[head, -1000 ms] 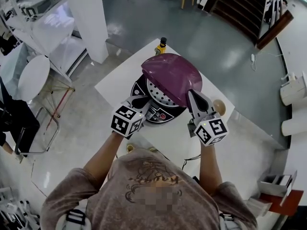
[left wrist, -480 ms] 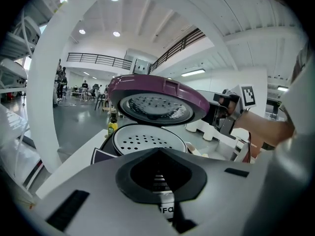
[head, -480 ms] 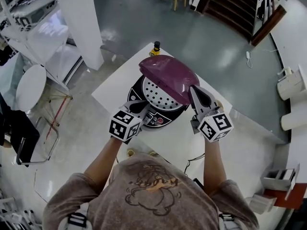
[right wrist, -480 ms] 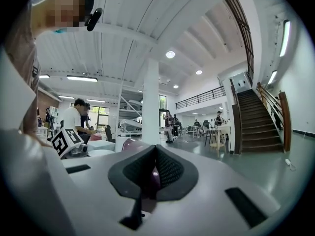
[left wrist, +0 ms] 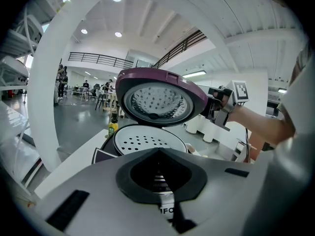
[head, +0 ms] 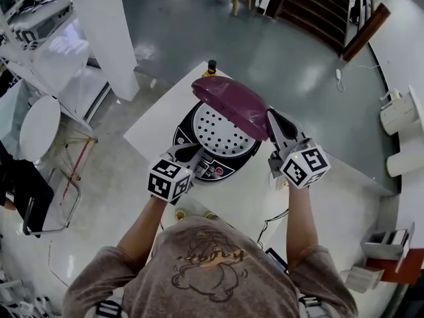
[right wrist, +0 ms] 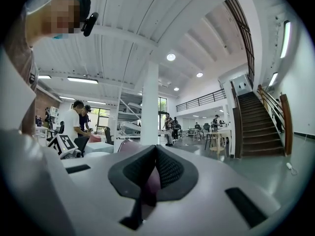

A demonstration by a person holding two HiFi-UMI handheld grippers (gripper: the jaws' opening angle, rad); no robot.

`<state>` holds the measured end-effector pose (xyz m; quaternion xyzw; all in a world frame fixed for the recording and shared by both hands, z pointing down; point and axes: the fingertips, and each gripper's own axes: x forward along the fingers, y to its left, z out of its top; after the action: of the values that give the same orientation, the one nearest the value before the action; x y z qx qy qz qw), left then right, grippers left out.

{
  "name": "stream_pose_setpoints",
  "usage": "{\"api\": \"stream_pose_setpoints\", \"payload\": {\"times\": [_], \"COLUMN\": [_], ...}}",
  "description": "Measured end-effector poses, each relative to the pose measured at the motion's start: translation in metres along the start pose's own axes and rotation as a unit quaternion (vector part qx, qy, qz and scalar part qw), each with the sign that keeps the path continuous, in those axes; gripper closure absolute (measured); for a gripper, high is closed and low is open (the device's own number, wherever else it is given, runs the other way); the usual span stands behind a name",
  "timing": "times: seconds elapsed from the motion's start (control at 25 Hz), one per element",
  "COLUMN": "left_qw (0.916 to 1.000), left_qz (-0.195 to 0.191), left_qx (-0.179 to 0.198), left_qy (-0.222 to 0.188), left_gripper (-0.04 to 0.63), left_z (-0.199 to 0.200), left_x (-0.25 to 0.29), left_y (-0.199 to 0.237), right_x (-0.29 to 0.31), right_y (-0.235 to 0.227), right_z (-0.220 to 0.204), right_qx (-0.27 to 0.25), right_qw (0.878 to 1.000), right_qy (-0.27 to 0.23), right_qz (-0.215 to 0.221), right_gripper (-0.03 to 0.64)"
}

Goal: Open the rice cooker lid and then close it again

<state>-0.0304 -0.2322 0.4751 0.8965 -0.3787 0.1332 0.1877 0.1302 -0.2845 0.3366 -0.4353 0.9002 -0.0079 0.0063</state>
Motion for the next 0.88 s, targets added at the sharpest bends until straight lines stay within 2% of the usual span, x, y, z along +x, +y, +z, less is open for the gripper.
{"api": "stream_pose_setpoints", "payload": {"times": [0.28,0.88], "left_qw": [1.0,1.0], "left_qz": [0.0,0.003], "left_qx": [0.0,-0.004], "left_qy": [0.001,0.005], "left_gripper": [0.575,0.575], "left_z": [0.0,-0.001], "left_x": [0.0,0.0], "left_y": [0.0,0.0], "right_x": [0.003,0.008], "right_y": [-0.02,-0.065], "right_z": [0.019,0.028], "right_qx": [0.002,-0.004], "right_qw": [1.0,0.999], "right_qy": [-0.021,-0.021], "right_qz": [-0.004,-0.042], "right_gripper": [0.612,0.612]}}
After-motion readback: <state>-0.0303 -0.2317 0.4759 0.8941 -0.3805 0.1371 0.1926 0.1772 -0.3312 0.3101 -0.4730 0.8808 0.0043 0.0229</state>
